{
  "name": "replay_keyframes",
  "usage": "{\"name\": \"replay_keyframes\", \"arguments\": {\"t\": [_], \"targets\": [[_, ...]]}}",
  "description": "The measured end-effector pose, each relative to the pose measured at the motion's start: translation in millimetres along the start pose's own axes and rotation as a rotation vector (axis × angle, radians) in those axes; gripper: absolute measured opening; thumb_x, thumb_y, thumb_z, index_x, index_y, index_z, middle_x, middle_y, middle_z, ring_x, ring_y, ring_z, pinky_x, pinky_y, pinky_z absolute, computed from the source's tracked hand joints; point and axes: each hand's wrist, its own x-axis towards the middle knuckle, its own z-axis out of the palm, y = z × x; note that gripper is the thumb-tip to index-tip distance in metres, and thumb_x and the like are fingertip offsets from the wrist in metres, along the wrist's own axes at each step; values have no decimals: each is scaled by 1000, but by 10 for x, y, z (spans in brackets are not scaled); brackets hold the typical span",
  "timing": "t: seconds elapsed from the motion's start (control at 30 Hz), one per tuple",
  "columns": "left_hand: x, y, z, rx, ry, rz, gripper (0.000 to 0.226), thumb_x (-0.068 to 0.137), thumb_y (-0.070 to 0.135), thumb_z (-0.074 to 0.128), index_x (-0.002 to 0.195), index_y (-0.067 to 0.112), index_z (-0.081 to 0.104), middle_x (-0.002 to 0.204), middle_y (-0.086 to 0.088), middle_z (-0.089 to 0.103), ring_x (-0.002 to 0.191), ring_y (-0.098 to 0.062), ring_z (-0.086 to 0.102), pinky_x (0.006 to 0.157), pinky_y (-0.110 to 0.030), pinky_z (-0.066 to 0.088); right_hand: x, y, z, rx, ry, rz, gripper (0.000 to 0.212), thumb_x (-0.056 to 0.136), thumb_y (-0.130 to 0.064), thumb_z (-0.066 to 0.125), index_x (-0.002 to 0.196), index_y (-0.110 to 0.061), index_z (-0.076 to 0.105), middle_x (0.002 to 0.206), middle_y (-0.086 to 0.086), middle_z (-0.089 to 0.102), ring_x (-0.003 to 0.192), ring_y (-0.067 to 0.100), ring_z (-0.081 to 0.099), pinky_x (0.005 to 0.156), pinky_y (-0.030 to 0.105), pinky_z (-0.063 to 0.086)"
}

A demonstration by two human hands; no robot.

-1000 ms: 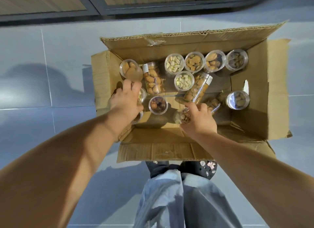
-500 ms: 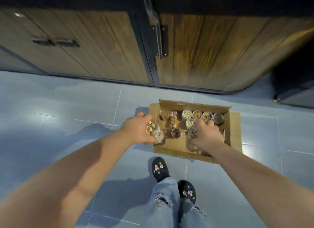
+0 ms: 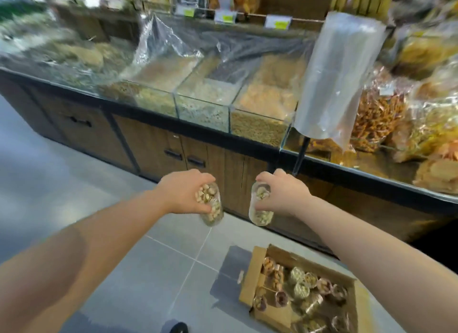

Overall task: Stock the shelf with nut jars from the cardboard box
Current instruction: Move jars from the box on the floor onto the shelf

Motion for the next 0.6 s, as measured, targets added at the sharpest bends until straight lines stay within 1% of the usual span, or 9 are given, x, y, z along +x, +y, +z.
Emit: {"name": "replay_keyframes", "arguments": {"t": [0.07,0.13,0.23,0.37,0.47,0.53,0.6], "targets": [[-29,-349,-324,-48,103,-15,75,70,63,63,136,38,40,128,7,52,119,-16,52,96,-35,45,193,-300,-300,-18,62,-31,71,74,-56,61,138,-36,36,126,5,43,108,27,54,83,38,52],[-6,-660,-659,-89,185,-3,73,71,59,66,137,37,42,130,7,52,120,-15,51,98,-33,43,385,-561,-566,-5,135,-34,69,76,-59,59,138,-37,37,124,5,44,108,27,54,82,37,51],[124,-1018,-1146,-152,271,41,69,73,56,66,135,35,46,129,8,54,118,-14,52,96,-31,43,661,-889,-973,76,277,-14,66,79,-59,57,138,-36,39,125,4,45,111,28,53,87,38,50],[473,-1292,-1560,-193,320,111,69,72,60,64,133,32,48,131,9,55,118,-14,53,95,-34,46,1004,-1160,-1523,130,471,57,66,82,-59,55,140,-33,37,133,8,40,116,30,50,88,37,44],[797,-1402,-1793,-173,339,181,66,74,58,64,133,30,49,128,8,57,114,-13,54,92,-33,47,1275,-1208,-1808,174,620,102,66,80,-58,56,138,-33,37,135,7,39,117,29,50,91,40,44],[1048,-1477,-1913,-195,348,214,63,76,55,65,131,28,50,124,7,58,109,-12,54,87,-30,46,1494,-1187,-1945,157,680,118,64,79,-57,57,136,-34,39,135,5,42,117,27,50,91,40,46],[1323,-1533,-2023,-251,371,233,62,76,54,66,131,29,50,119,10,57,106,-10,54,84,-27,45,1755,-1124,-2103,123,707,119,63,78,-55,58,134,-33,41,134,4,46,119,25,48,92,39,45]]}}
